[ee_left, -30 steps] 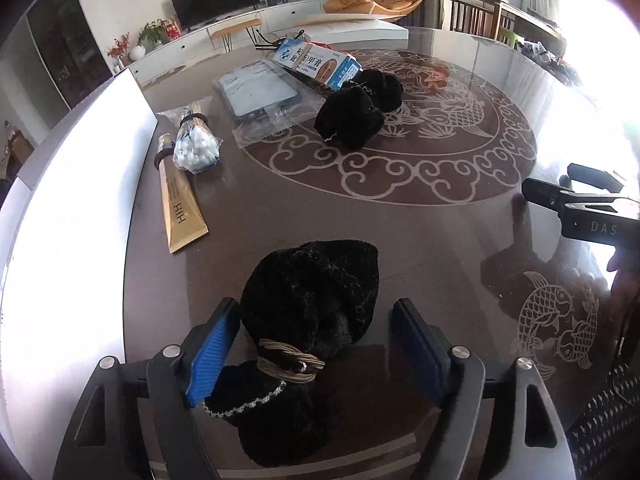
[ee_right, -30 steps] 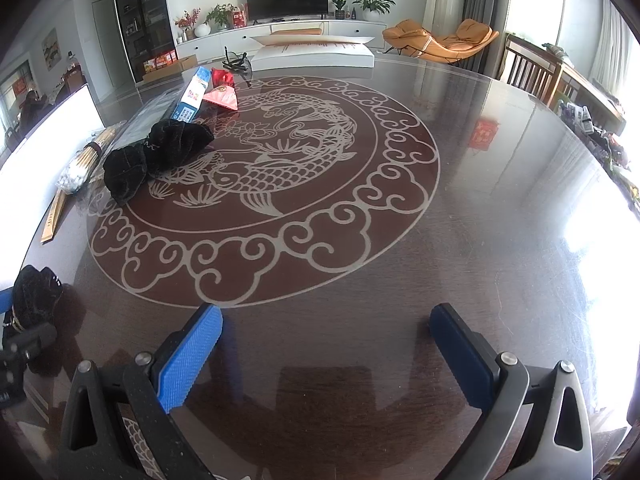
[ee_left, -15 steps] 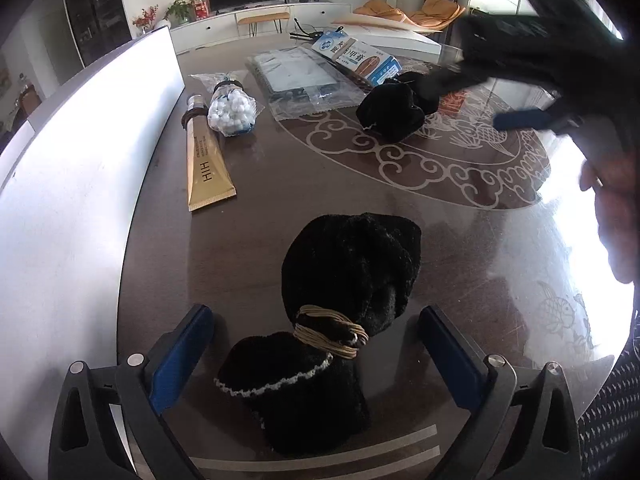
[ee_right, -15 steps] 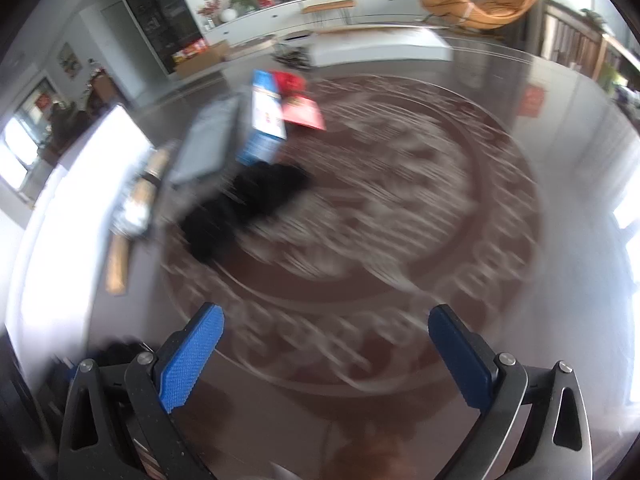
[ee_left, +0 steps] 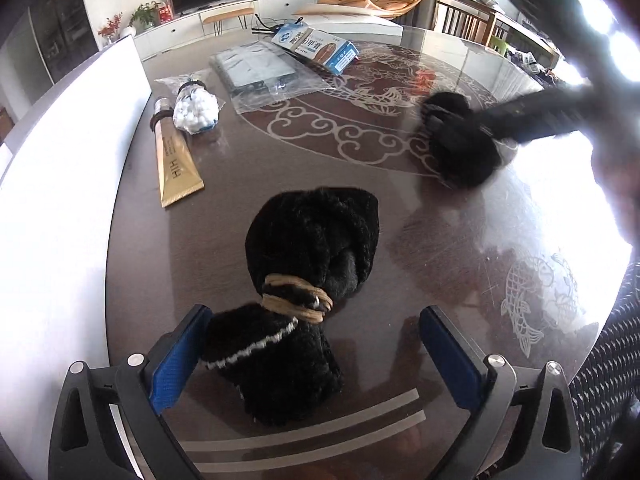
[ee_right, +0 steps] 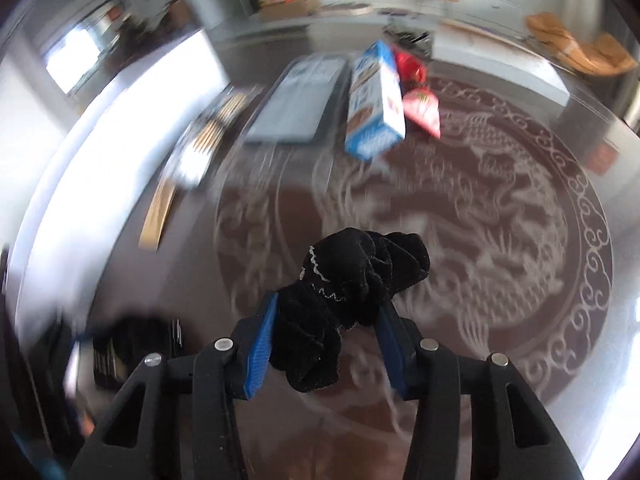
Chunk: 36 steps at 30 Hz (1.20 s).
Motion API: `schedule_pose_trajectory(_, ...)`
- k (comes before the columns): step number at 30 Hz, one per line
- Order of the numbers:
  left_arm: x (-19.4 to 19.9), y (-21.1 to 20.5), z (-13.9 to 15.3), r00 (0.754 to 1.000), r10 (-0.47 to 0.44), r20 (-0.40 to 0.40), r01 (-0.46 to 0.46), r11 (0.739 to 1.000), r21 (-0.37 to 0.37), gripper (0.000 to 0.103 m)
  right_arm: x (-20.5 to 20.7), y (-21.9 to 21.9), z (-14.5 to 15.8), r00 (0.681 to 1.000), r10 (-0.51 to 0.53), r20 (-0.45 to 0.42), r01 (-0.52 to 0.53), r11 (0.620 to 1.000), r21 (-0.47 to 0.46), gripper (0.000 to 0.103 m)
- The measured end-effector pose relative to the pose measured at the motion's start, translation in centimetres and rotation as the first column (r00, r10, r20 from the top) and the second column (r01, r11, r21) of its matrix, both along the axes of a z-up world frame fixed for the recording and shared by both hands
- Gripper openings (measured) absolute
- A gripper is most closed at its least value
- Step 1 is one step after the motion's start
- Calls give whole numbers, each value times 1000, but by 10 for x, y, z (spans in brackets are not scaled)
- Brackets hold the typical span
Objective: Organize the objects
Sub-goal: 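Carry both scrunchies into the white box and open both tools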
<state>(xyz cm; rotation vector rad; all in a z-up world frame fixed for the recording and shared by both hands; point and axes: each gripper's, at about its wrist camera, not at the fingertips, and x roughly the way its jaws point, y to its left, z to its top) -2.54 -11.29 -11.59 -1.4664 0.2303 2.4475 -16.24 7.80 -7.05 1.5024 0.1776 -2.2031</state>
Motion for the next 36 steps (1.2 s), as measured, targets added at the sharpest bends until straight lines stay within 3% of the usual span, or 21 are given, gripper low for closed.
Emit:
schedule_pose_trajectory(3,-9,1,2,1000,-9,-7,9,1000,-19,103,20,21,3,1000,12,10,-13,1000,25,52)
schedule_pose_trajectory(6,-17,0,-2,1000,-8,-5,8,998,-64,103,27,28,4,1000,-10,11,10,1000,29,67)
schedule_pose_trajectory(7,-17,-3,-1,1000,-3,-6,3,999,-45,103,27,28,5,1000,-25,15,25,1000,16,69)
schedule_pose_trajectory(8,-19,-6,-1,1000,11,-7,-11,1000,-25,94,26,26,5,999,-43,21,42,999,9,69)
schedule_pose_trajectory(9,-18,-11,1,1000,26,-18,-26,1000,-3,69,24,23,4,997,-69,29,69,998,1,69)
schedule_pose_trajectory(10,-18,-13,4,999,38,-35,-37,999,7,60,27,20,3,996,-83,29,83,997,-1,69)
schedule_pose_trajectory(11,-18,-16,7,998,47,-43,-47,999,8,32,26,18,0,994,-102,29,102,995,8,69)
schedule_pose_trajectory(12,-18,-19,9,997,59,-44,-58,998,23,30,27,17,-2,992,-126,24,126,992,23,61)
schedule_pose_trajectory(13,-18,-23,12,997,68,-41,-65,996,64,30,30,15,-2,991,-136,17,136,990,27,45)
schedule_pose_trajectory(18,-1,-43,48,993,112,-44,-98,964,246,30,45,22,12,988,-152,-20,151,988,-9,43)
schedule_pose_trajectory(20,8,-54,76,990,128,-65,-101,943,318,30,52,18,30,990,-134,-33,133,990,-37,43)
schedule_pose_trajectory(22,16,-68,102,983,149,-107,-105,934,342,30,60,6,53,994,-99,-56,94,992,-80,43)
schedule_pose_trajectory(24,25,-94,131,967,196,-164,-132,932,339,30,67,-20,80,995,-48,-88,35,990,-136,43)
schedule_pose_trajectory(28,35,-165,156,921,334,-200,-267,916,299,30,85,-95,127,984,94,-150,-131,958,-256,43)
schedule_pose_trajectory(31,40,-224,152,875,449,-180,-403,883,241,30,102,-167,148,959,223,-173,-269,910,-316,43)
schedule_pose_trajectory(34,38,-271,131,834,540,-112,-525,840,140,32,113,-236,147,925,342,-164,-378,876,-301,43)
schedule_pose_trajectory(35,38,-280,124,814,573,-94,-566,820,92,37,117,-254,143,914,372,-163,-405,868,-289,44)
schedule_pose_trajectory(36,38,-289,116,787,612,-82,-610,791,47,49,121,-271,137,904,398,-154,-426,860,-281,47)
